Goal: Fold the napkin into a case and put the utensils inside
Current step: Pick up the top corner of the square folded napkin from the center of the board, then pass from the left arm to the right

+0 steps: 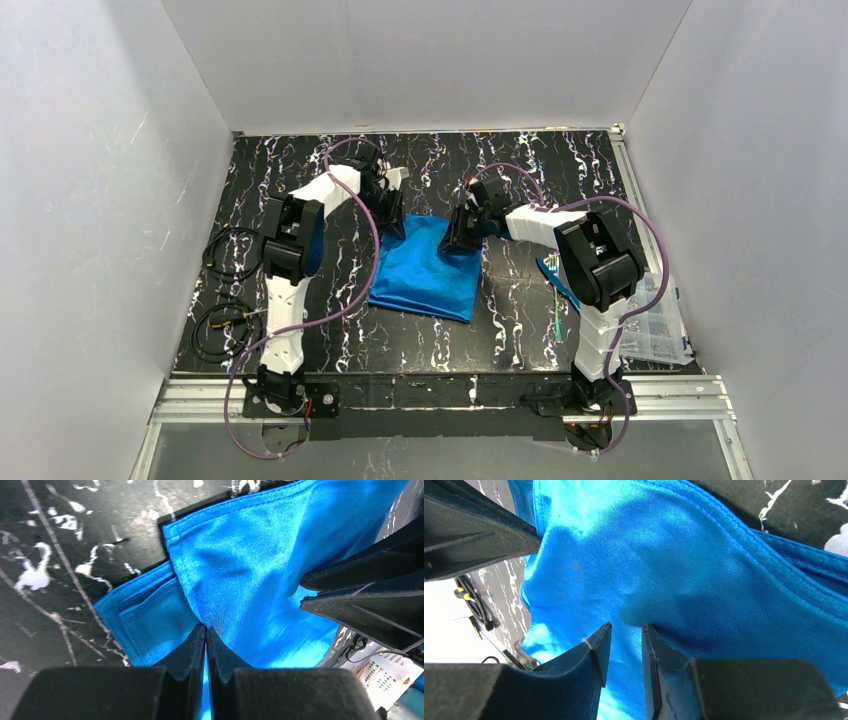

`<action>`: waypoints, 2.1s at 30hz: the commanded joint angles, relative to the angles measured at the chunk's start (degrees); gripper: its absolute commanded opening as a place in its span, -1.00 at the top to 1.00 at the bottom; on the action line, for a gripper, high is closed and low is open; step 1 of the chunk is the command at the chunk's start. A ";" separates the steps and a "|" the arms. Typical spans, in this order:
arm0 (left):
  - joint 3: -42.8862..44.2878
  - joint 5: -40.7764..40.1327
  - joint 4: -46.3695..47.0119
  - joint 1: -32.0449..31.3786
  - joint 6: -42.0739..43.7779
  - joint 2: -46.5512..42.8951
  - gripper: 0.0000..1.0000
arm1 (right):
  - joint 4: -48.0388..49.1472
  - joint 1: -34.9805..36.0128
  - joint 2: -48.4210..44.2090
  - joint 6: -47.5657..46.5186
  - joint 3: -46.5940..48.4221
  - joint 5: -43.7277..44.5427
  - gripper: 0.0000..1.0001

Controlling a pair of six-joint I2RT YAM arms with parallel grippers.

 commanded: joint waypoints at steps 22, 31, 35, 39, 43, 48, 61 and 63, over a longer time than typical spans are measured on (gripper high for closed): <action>-1.52 -0.46 2.77 -1.62 0.18 -5.70 0.18 | -3.94 0.41 1.19 -0.73 -1.74 1.41 0.26; -0.53 -8.04 3.05 -2.14 0.93 -4.43 0.18 | -3.81 0.36 1.07 -0.74 -1.65 1.31 0.27; -0.63 -11.52 3.99 -2.36 1.52 -4.09 0.19 | -3.52 0.42 1.02 -0.62 -1.98 1.00 0.29; 0.09 -9.15 3.96 -2.90 1.64 -3.29 0.36 | -3.19 0.41 1.00 -0.41 -2.46 1.00 0.31; -0.97 -4.40 4.90 -3.48 1.59 -4.13 0.68 | -3.07 0.37 1.00 -0.36 -2.48 0.93 0.31; -1.40 -5.14 4.62 -4.07 3.45 -5.80 0.71 | -2.98 0.35 0.98 -0.43 -2.62 1.02 0.32; -2.15 1.55 5.70 -4.23 2.35 -9.71 1.00 | -2.48 0.41 0.49 -0.14 -3.26 1.15 0.33; -3.03 4.78 6.34 -4.26 1.10 -11.14 1.00 | -2.10 0.40 0.58 0.20 -3.28 0.95 0.33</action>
